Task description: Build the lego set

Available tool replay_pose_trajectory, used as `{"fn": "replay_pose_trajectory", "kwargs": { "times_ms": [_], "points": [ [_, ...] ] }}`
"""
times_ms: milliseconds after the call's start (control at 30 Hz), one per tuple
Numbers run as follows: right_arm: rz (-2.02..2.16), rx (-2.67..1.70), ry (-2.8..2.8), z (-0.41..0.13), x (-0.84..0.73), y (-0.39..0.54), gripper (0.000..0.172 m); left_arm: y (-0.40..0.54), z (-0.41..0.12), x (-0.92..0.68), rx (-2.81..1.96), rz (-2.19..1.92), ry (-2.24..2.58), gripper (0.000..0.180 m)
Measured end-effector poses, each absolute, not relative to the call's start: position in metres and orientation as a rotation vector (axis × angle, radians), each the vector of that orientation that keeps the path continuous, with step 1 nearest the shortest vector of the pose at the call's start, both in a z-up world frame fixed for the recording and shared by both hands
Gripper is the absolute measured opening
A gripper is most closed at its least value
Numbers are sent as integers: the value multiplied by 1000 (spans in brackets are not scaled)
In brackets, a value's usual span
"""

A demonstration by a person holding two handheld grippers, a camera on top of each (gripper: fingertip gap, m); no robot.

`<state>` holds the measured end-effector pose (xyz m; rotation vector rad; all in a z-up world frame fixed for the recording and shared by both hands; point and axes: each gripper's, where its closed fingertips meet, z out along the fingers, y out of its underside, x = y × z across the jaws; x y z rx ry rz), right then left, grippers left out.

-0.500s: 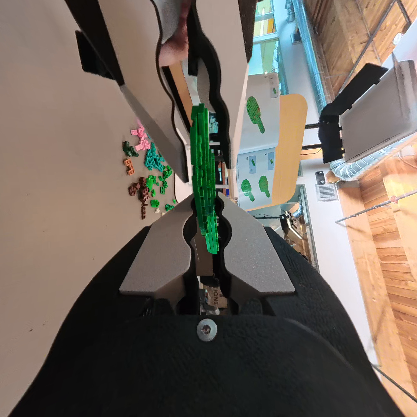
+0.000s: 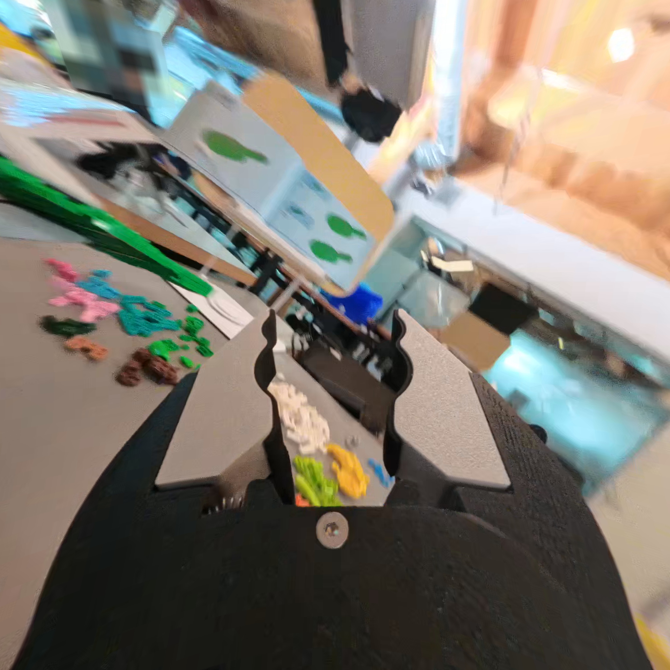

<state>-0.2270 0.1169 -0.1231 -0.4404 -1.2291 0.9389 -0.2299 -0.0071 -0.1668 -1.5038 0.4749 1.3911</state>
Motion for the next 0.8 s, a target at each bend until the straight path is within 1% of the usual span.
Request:
{"fn": "replay_pose_trajectory", "kwargs": {
  "times_ms": [67, 200, 367, 467, 567, 633, 700, 800],
  "points": [
    [938, -594, -1207, -135, -236, 137, 62, -4, -162, -228, -1476, 1357, 430, 9],
    [974, -609, -1262, -150, -243, 130, 48, -2, -167, -231, -1491, 1343, 422, 9],
    [1067, -621, -1271, -151, -241, 127, 43, -9, -159, -236, -1456, 1168, 300, 9],
    [1085, -624, -1279, -152, -242, 126, 39, -13, -160, -245, -1480, 1181, 253, 9],
    [1029, -677, -1328, -164, -249, 130, 37, -10, -159, -245, -1465, 1193, 247, 9],
    [986, -705, -1339, -169, -252, 136, 37, -8, -154, -244, -1436, 1149, 196, 9],
    [1011, -716, -1331, -168, -251, 137, 34, -2, -161, -239, -1453, 1056, 201, 9],
    [1033, -715, -1318, -165, -250, 139, 30, 2, -164, -238, -1472, 1023, 199, 9]
  ]
}}
